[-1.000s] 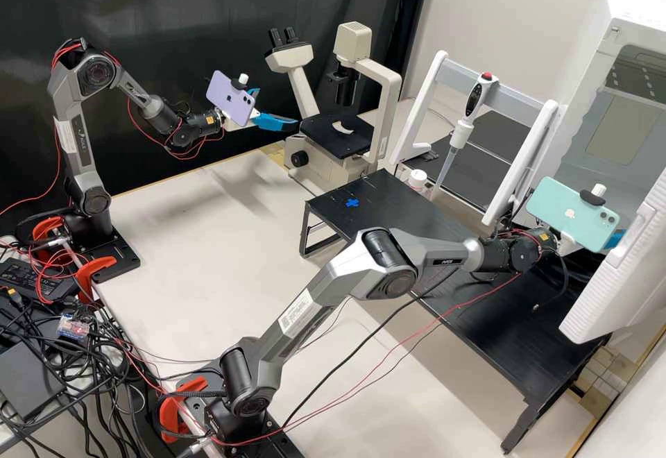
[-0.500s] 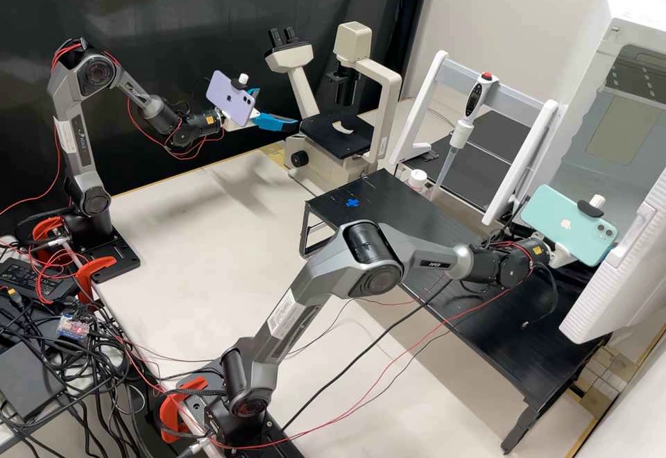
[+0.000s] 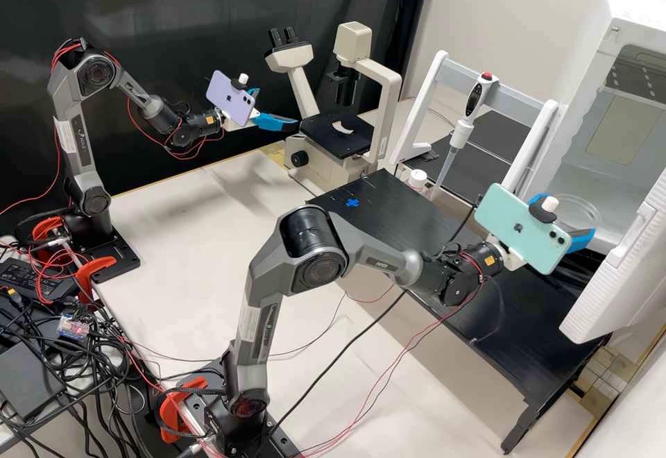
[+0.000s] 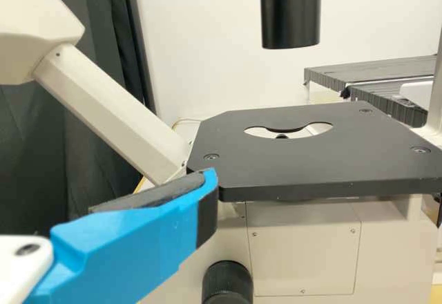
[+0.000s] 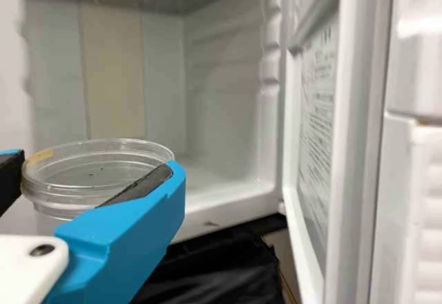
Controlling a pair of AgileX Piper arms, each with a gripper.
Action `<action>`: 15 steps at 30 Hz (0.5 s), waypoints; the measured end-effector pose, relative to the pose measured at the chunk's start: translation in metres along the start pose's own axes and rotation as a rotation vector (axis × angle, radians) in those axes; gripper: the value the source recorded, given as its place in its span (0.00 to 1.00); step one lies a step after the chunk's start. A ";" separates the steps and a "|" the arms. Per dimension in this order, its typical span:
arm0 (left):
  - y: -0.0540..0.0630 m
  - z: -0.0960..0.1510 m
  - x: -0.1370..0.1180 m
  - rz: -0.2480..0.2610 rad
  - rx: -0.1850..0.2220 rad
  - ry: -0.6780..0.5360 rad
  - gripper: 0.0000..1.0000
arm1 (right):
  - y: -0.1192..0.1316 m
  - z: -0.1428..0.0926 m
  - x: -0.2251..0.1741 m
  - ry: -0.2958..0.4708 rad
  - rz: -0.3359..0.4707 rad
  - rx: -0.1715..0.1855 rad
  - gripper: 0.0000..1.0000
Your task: Move the petri dish to the microscope
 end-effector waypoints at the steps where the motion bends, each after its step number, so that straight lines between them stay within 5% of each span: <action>1: 0.000 0.000 0.000 0.000 0.000 0.000 1.00 | -0.005 -0.006 -0.007 0.015 -0.010 0.006 0.00; 12: 0.000 0.000 0.000 0.000 0.000 0.000 1.00 | -0.062 -0.083 -0.079 0.323 -0.212 -0.004 0.00; 15: 0.000 0.000 0.000 0.000 0.000 0.000 1.00 | -0.076 -0.102 -0.089 0.380 -0.258 0.025 0.00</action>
